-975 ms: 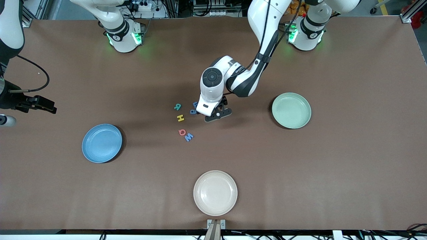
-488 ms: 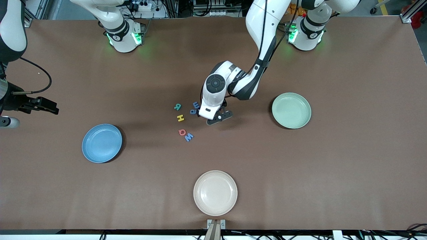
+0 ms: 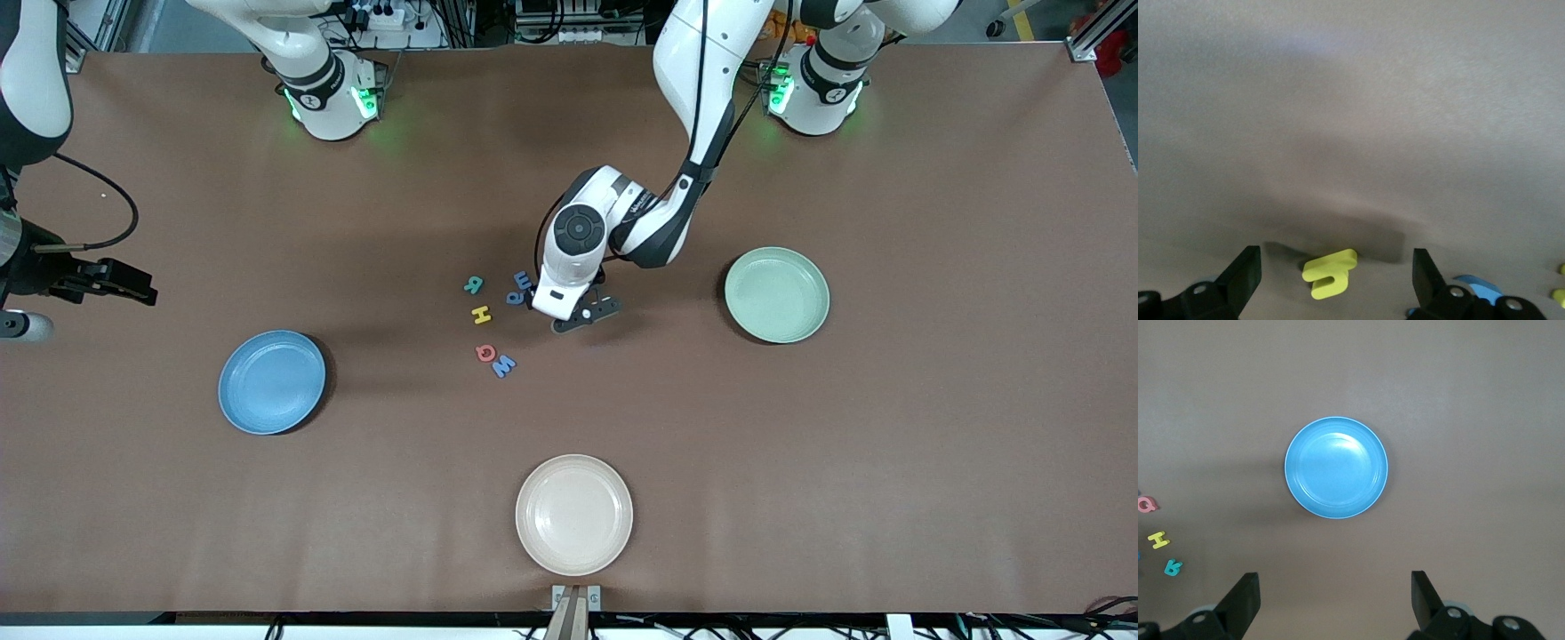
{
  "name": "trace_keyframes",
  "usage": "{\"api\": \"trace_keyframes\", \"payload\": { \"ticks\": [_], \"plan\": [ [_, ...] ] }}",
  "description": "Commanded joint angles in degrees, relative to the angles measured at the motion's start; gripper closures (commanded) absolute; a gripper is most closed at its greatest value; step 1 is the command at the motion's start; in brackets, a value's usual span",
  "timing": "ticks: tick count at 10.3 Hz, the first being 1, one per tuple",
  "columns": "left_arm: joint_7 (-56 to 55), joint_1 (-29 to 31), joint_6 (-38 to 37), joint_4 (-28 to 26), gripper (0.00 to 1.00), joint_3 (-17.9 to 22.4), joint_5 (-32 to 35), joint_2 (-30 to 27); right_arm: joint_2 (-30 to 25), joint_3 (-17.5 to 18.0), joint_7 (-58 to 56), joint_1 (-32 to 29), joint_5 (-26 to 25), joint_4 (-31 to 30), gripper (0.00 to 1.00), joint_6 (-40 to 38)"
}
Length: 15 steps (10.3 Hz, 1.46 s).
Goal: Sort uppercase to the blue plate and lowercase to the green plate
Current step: 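Lower the left gripper and close it on the yellow h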
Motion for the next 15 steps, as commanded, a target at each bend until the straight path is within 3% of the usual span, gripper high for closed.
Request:
{"api": "trace_keyframes", "payload": {
  "ticks": [1,4,5,6,10,14,15],
  "plan": [
    [-0.6,-1.0,-0.6,-0.6,0.00,0.9,-1.9,0.1,0.2,0.3,-2.5,-0.9,0.1,0.3,0.00,-0.1],
    [-1.8,-1.4,-2.1,-0.6,0.00,0.9,-2.0,0.1,0.2,0.3,-3.0,-0.9,0.1,0.3,0.00,-0.2],
    [-2.0,-1.4,-2.7,-0.4,0.08,0.9,-2.1,0.1,0.2,0.3,-3.0,-0.9,0.1,0.3,0.00,-0.2],
    [-2.3,-1.7,-2.8,-0.3,0.09,0.9,-2.1,0.1,0.2,0.3,-3.0,-1.0,0.1,0.3,0.00,-0.2],
    [-2.6,-1.7,-3.6,0.1,0.45,0.9,-3.3,0.2,0.2,0.3,-3.0,-0.9,0.1,0.3,0.00,-0.2],
    [-2.0,-1.7,-4.6,0.2,0.52,1.2,-2.6,0.2,0.2,0.3,-3.0,-0.9,0.1,0.3,0.00,-0.2],
    [-1.8,-1.7,-4.6,0.2,0.58,1.3,-2.3,0.2,0.2,0.3,-3.0,-0.9,0.1,0.3,0.00,-0.2]
  ]
}}
